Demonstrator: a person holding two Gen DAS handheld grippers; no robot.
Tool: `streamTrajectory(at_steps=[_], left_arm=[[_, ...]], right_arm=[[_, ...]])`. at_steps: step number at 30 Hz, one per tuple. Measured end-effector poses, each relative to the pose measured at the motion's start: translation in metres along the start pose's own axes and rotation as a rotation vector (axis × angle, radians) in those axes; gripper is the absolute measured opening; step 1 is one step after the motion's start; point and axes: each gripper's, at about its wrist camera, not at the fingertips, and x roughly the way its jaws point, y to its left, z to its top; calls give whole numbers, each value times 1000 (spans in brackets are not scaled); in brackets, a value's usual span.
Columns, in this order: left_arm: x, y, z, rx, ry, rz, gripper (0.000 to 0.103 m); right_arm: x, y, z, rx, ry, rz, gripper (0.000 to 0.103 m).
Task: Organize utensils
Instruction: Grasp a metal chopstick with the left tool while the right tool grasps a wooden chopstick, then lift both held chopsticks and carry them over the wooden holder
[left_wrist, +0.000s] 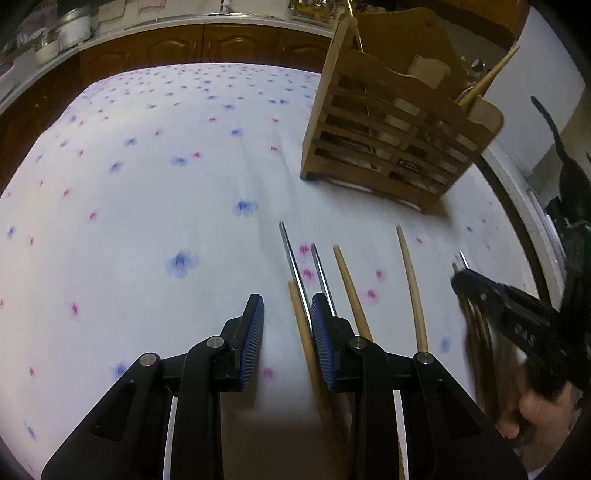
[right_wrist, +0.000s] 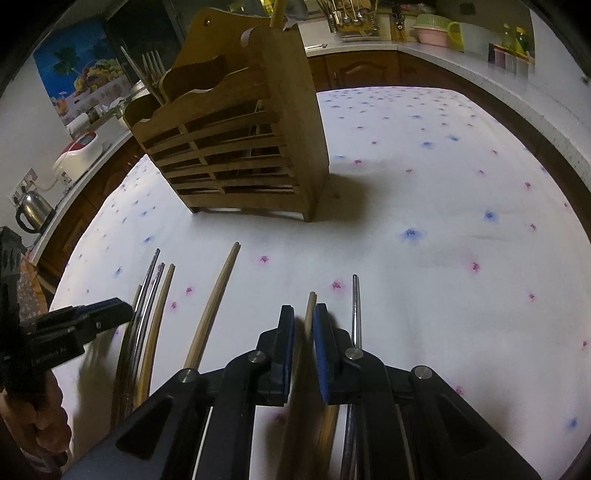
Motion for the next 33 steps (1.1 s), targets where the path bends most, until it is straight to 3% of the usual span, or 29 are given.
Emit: streamTrajectory(at_steps=[6, 9, 13, 16, 25, 30, 33], left_arm=[[20, -13, 23, 70, 13, 69, 25], [26, -19, 28, 131, -3, 126, 13], [24, -20, 26, 146, -13, 131, 7], [14, -16, 24, 116, -30, 85, 0], [-66, -18, 11, 111, -168, -45, 0], [-42, -9, 17, 82, -77, -11, 1], [-18, -5, 16, 70, -16, 12, 19]], right_arm=[[3, 4, 2, -13, 1, -15, 12], [5, 6, 5, -27, 1, -27, 12], [7, 13, 4, -70, -5, -69, 11], [6, 14, 4, -60, -5, -55, 5], [-55, 19, 2, 5, -122, 59, 4], [-82, 28, 3, -18, -166, 62, 4], [-85, 29, -1, -10, -171, 61, 4]])
